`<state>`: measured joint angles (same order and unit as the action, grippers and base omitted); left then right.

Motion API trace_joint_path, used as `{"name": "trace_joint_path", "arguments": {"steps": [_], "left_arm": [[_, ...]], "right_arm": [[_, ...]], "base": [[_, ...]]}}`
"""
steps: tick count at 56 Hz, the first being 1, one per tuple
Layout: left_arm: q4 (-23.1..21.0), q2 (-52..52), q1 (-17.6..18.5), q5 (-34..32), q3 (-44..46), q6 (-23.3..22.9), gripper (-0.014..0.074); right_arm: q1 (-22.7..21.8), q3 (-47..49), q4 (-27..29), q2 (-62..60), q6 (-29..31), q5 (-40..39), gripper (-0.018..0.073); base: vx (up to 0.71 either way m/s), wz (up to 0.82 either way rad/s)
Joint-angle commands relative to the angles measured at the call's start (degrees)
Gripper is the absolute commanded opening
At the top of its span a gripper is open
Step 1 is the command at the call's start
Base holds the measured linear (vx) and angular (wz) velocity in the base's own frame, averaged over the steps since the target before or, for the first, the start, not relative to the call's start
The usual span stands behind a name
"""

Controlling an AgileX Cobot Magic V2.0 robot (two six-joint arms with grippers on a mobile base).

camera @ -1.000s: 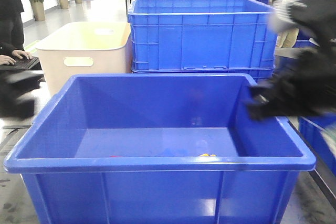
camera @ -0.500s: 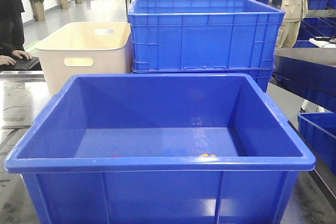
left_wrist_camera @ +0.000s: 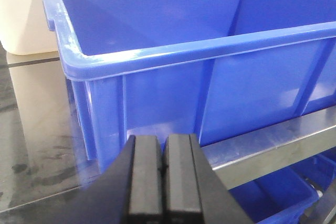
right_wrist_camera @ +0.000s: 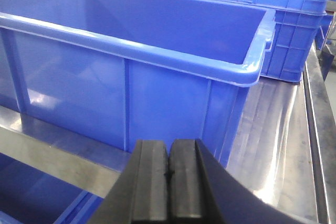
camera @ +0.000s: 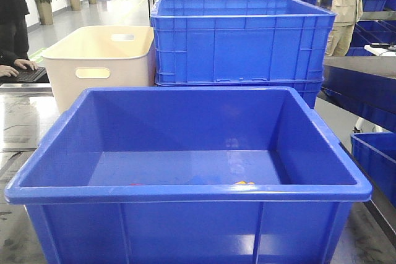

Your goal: Pick red and yellow blocks into blue bin

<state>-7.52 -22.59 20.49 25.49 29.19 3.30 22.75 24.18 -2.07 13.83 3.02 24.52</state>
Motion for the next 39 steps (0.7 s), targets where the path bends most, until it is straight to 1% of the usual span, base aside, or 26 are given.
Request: {"name": "trace_joint_path", "arguments": {"steps": [1,7,11,13,17,19,23,26,31,32,33,34,36,39], "left_arm": [[-0.81,-0.36,0.49,-4.81,1.53,-0.5,0.0],[-0.81,-0.36,0.49,-5.17,1.13,-0.5,0.0],[-0.69,0.3,0.49,-6.51,-0.82,-0.5,0.0],[-0.54,1.5,-0.14,-8.26,-3.0,-0.3,0.0],[-0.11,4.9,-2.81,-13.76,-7.45,0.18,0.0],[-0.23,7.84,-5.25,-18.46,-10.73,0.75,0.0],[-0.24,12.48,-8.81,-25.02,-17.3,1.35,0.0001],[-0.24,16.65,-11.37,-28.89,-22.82,1.4,0.0002],[-0.24,22.3,-14.49,-32.19,-29.36,1.24,0.0002],[-0.28,23.08,-14.83,-32.57,-30.39,1.17,0.0002],[-0.22,23.84,-15.3,-31.27,-30.41,1.17,0.0002],[-0.01,24.81,-15.68,-28.39,-30.06,1.23,0.0002],[0.86,24.28,-16.15,-26.43,-29.69,1.23,0.0002],[0.98,23.72,-16.23,-25.86,-29.78,1.17,0.0002]], "right_arm": [[0.08,1.67,-0.52,0.58,0.07,-5.16,-0.001],[0.08,1.67,-0.52,0.58,0.07,-5.16,-0.001],[0.08,1.67,-0.52,0.58,0.07,-5.16,-0.001],[0.08,1.67,-0.52,0.58,0.07,-5.16,-0.001],[0.08,1.67,-0.52,0.58,0.07,-5.16,-0.001],[0.08,1.67,-0.52,0.58,0.07,-5.16,-0.001],[0.08,1.67,-0.52,0.58,0.07,-5.16,-0.001],[0.08,1.67,-0.52,0.58,0.07,-5.16,-0.001],[0.08,1.67,-0.52,0.58,0.07,-5.16,-0.001],[0.08,1.67,-0.52,0.58,0.07,-5.16,-0.001],[0.08,1.67,-0.52,0.58,0.07,-5.16,-0.001],[0.08,1.67,-0.52,0.58,0.07,-5.16,-0.001],[0.08,1.67,-0.52,0.58,0.07,-5.16,-0.001],[0.08,1.67,-0.31,0.58,0.07,-5.34,-0.001]], "base": [[0.0,0.0],[0.0,0.0],[0.0,0.0],[0.0,0.0],[0.0,0.0],[0.0,0.0],[0.0,0.0],[0.0,0.0],[0.0,0.0],[0.0,0.0],[0.0,0.0],[0.0,0.0],[0.0,0.0],[0.0,0.0]]}}
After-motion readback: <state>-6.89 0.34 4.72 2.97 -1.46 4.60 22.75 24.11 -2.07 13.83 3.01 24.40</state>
